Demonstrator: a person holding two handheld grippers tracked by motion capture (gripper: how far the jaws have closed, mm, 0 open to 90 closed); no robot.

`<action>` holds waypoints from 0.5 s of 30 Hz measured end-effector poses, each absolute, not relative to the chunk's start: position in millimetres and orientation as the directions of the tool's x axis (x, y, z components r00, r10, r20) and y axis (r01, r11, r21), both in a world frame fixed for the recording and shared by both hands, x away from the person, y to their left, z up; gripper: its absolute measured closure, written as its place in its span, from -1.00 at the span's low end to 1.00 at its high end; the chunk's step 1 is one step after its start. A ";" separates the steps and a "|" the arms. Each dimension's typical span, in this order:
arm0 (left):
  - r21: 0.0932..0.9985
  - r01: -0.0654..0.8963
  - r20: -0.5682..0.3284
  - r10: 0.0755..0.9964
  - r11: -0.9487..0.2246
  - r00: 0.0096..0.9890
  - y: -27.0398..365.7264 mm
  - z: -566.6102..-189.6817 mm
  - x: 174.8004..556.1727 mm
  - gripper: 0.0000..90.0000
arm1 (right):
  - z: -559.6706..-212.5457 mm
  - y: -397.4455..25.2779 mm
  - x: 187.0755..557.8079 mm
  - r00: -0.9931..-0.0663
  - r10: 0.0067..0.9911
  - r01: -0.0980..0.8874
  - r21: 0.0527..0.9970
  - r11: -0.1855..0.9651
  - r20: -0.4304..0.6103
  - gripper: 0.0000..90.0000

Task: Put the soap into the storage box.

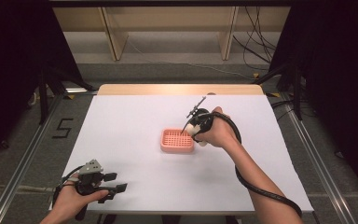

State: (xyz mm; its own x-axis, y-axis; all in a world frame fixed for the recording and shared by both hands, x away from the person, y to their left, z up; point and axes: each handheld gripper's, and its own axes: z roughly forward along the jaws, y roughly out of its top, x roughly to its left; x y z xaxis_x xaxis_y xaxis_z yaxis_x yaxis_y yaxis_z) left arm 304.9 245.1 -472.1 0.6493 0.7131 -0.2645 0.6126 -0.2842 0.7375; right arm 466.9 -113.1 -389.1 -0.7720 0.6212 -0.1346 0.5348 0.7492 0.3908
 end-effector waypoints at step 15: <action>0.739 0.611 -0.264 0.712 -0.284 0.650 245.1 -471.9 304.9 -0.25 | -390.1 -101.8 471.5 -0.774 0.619 0.531 0.395 0.750 -0.135 0.12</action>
State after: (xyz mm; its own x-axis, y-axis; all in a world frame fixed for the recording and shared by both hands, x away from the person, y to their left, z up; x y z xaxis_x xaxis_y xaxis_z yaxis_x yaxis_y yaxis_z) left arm 304.9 245.1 -471.9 0.6503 0.7121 -0.2645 0.6113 -0.2839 0.7387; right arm 471.5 -101.8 -390.1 -0.7741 0.6186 -0.1346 0.5306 0.7499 0.3950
